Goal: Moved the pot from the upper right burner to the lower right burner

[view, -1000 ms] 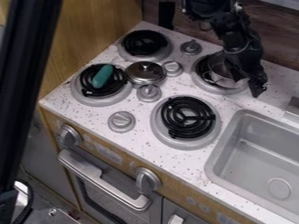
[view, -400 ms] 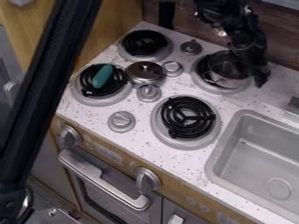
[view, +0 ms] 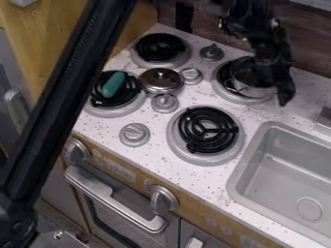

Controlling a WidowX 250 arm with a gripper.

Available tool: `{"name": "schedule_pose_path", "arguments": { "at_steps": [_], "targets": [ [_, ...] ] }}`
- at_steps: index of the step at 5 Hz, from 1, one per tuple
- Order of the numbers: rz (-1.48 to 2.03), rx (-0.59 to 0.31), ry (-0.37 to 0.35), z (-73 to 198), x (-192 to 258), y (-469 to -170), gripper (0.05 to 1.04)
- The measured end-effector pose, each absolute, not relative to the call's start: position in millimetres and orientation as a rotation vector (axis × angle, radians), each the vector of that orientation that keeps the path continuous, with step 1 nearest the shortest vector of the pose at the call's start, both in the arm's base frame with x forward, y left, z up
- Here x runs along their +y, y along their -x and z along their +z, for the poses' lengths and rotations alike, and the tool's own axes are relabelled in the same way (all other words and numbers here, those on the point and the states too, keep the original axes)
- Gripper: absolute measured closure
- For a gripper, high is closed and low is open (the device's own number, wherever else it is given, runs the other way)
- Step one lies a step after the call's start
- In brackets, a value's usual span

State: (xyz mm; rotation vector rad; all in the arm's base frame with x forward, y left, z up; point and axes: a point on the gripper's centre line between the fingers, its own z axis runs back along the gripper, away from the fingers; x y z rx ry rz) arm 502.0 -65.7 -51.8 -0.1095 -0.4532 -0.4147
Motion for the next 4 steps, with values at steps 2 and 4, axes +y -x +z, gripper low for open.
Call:
{"name": "schedule_pose_path", "arguments": {
  "at_steps": [2, 4],
  "targets": [
    [-0.408, -0.420, 0.107, -63, -63, -494, 0.691],
    [-0.413, -0.444, 0.097, -53, -62, -488, 0.950]
  ]
}}
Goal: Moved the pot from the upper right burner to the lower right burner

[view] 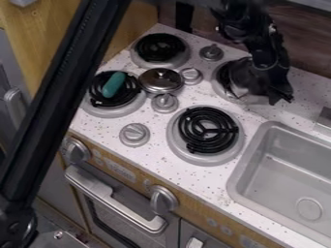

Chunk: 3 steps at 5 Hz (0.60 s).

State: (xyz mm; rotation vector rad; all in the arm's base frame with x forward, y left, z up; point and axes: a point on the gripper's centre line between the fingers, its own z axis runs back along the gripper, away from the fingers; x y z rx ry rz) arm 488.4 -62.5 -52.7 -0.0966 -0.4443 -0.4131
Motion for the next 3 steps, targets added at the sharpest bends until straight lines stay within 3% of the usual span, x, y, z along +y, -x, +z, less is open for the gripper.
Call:
{"name": "schedule_pose_path", "arguments": {
  "at_steps": [2, 3],
  "targets": [
    [-0.357, -0.476, 0.094, -17, -38, -461, 1.012],
    [-0.328, -0.460, 0.082, -10, -19, -432, 1.022]
  ]
}}
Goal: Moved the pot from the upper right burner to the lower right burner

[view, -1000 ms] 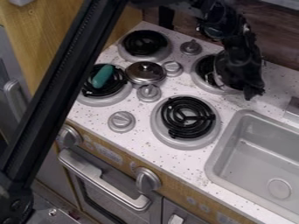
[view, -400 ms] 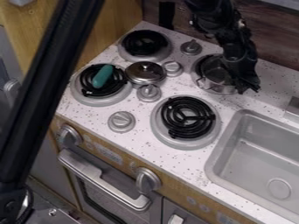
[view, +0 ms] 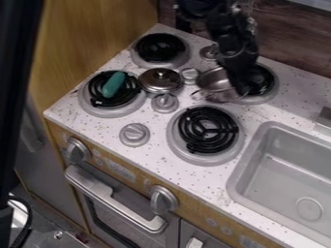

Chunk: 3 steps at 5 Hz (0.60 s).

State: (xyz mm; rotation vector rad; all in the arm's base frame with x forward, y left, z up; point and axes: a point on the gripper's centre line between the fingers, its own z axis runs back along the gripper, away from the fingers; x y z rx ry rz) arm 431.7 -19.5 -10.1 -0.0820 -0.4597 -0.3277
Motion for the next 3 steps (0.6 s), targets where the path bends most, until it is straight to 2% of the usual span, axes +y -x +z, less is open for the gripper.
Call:
{"name": "schedule_pose_path", "arguments": {
  "at_steps": [1, 3],
  "targets": [
    [-0.322, -0.428, 0.085, -17, -17, -404, 1.022],
    [-0.290, -0.344, 0.083, -39, -22, -373, 1.023]
  ]
}}
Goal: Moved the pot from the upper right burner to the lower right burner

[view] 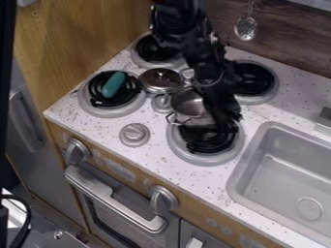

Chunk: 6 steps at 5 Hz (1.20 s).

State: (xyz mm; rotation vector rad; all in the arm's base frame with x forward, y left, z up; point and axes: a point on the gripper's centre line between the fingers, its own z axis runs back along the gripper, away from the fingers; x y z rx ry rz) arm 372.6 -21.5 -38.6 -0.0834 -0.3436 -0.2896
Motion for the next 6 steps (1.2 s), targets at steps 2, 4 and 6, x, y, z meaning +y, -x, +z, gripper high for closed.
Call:
{"name": "schedule_pose_path", "arguments": {
  "at_steps": [2, 4, 6],
  "targets": [
    [-0.287, -0.312, 0.065, -48, -30, -358, 1.023],
    [-0.288, -0.298, 0.082, -50, -47, -339, 1.019],
    [-0.274, -0.233, 0.092, -55, -56, -326, 0.797]
  ]
}}
